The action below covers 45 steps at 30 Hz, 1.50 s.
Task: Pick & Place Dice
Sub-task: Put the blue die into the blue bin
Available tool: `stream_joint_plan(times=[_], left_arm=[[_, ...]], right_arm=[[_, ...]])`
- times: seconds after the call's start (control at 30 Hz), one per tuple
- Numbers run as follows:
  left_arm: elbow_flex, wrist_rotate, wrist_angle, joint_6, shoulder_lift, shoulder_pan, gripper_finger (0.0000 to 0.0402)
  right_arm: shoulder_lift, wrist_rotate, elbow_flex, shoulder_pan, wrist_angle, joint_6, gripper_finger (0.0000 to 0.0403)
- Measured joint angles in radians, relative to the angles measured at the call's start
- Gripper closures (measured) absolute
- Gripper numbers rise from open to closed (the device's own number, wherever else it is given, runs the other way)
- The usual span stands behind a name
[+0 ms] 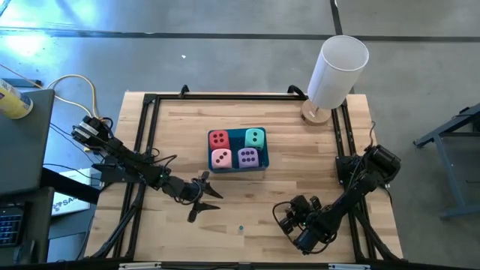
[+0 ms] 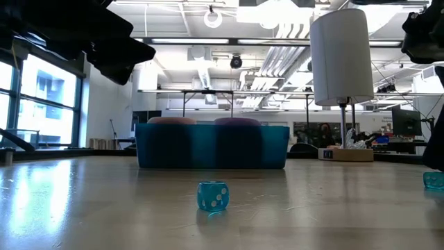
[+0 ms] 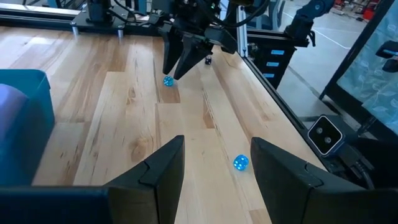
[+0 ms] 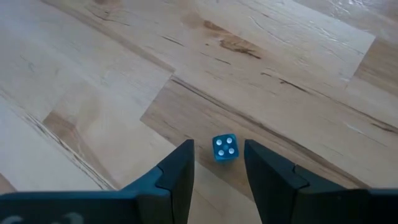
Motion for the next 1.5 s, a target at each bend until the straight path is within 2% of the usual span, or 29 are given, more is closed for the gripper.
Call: stream_joint_plan(times=[0.5, 0.8, 1.17, 1.3, 1.5], left_arm=[[0.000, 0.000, 0.000, 0.000, 0.000, 0.000, 0.0223], [0.000, 0.000, 0.000, 0.000, 0.000, 0.000, 0.0223], [0.000, 0.000, 0.000, 0.000, 0.000, 0.000, 0.0223], [0.000, 0.000, 0.000, 0.000, 0.000, 0.000, 0.0223], [0.000, 0.000, -0.003, 0.001, 0.000, 0.000, 0.0223]], right_arm=[[0.002, 0.003, 0.000, 0.000, 0.000, 0.000, 0.0270], [0.072, 0.002, 0.005, -0.012, 0.013, -0.002, 0.0270], [0.077, 0.005, 0.003, -0.018, 0.019, -0.002, 0.0271], [0.077, 0.004, 0.001, -0.019, 0.018, -0.002, 0.0289], [0.078, 0.004, 0.000, -0.019, 0.013, -0.001, 0.0343]])
